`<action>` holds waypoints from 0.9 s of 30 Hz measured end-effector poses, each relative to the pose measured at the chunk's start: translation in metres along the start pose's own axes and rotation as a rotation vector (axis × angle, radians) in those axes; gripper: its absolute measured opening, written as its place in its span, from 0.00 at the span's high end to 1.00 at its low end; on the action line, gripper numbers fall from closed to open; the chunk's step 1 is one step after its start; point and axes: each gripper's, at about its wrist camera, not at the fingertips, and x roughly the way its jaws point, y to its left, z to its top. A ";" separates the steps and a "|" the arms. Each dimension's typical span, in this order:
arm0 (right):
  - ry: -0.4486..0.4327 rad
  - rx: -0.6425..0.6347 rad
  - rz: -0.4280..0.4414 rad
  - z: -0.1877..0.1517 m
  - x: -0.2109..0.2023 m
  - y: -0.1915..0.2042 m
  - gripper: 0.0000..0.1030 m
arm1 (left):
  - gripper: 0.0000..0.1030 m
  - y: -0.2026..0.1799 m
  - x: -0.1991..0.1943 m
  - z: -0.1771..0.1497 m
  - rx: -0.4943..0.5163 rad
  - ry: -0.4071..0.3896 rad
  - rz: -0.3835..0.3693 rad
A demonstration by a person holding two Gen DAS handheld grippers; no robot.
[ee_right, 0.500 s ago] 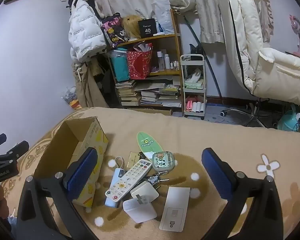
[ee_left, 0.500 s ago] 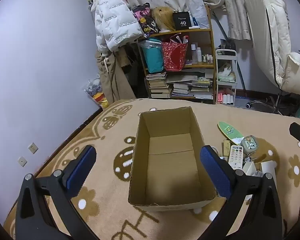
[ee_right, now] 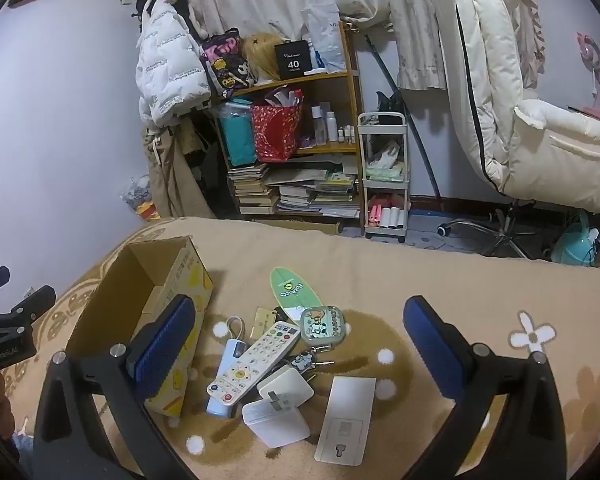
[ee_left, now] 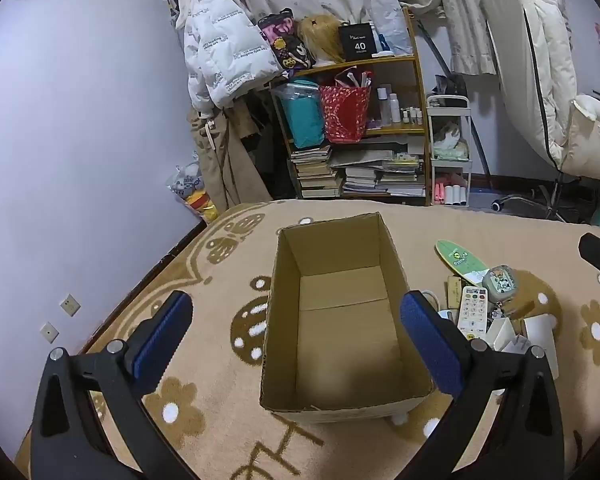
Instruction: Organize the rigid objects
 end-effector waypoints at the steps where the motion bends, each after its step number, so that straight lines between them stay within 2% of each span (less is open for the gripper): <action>1: 0.002 0.000 0.000 0.001 0.001 -0.001 0.00 | 0.00 -0.001 0.000 0.000 0.001 -0.001 0.003; 27: -0.006 -0.008 -0.005 -0.003 0.000 0.003 0.00 | 0.00 0.004 0.001 -0.001 -0.002 0.011 -0.012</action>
